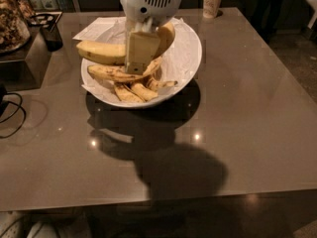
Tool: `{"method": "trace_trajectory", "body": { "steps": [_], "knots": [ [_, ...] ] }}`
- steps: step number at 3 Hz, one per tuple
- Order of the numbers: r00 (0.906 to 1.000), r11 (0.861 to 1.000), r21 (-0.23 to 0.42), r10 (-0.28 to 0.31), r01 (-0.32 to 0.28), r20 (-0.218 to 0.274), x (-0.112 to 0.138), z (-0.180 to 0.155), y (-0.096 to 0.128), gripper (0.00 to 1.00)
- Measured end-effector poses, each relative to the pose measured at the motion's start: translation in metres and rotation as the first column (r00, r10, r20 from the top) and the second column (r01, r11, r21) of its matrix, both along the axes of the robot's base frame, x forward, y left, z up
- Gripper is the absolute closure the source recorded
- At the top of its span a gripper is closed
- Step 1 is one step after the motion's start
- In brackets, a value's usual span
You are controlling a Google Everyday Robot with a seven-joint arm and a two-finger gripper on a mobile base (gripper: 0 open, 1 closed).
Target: Pick banana from white bowl
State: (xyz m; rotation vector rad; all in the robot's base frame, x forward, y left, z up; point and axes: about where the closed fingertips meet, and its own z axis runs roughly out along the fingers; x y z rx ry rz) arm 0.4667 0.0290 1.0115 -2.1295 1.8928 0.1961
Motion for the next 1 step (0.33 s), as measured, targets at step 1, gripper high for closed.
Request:
{"method": "trace_trajectory", "body": {
  "steps": [1],
  "knots": [
    [1.0,1.0,0.0,0.0,0.0,0.0,-0.0001,0.0001,0.0001,1.0]
  ]
}}
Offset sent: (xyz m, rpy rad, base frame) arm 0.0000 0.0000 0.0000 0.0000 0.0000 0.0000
